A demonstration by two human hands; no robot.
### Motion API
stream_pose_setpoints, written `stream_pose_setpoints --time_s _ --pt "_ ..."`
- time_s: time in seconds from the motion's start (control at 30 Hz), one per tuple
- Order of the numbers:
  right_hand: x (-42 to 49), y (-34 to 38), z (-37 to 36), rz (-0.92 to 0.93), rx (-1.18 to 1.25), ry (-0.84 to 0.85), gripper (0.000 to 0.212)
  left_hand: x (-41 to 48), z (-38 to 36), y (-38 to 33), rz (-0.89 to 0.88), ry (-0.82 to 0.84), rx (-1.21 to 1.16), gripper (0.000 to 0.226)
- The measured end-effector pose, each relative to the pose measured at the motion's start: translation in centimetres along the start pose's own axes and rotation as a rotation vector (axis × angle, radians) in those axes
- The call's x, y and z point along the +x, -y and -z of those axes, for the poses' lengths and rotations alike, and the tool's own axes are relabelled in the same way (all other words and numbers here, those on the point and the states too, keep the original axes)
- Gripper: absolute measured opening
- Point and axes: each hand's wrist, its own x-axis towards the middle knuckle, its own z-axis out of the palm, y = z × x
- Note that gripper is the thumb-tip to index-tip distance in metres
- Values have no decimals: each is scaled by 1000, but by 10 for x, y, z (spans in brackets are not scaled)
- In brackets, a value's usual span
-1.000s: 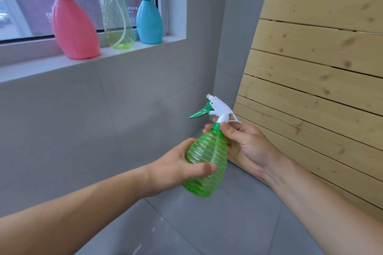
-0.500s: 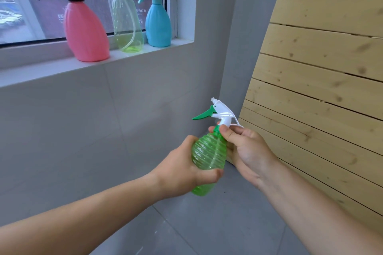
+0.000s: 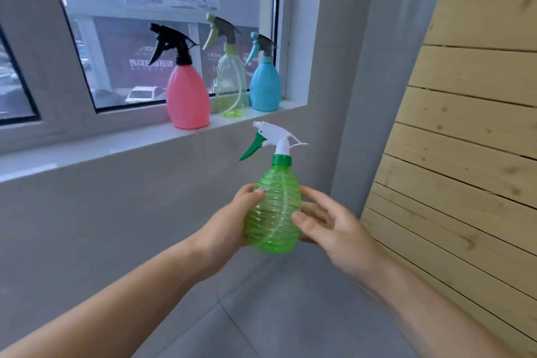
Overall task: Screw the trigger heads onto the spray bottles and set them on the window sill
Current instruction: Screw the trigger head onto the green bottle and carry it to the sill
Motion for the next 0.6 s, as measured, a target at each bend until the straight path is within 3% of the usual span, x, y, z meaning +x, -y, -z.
stream_pose_setpoints --time_s 0.23,0.3,0.43,0.6 --pt "71 58 -95 214 -247 82 60 -39 75 -61 -280 -255 200 28" --pt "92 79 -118 257 -257 106 51 -44 97 -86 -344 -313 235 27" --pt "132 110 -159 300 -236 110 58 -38 141 -123 -395 -461 333 28" --pt "169 116 -197 287 -256 78 52 -20 180 -136 -374 -526 327 24"
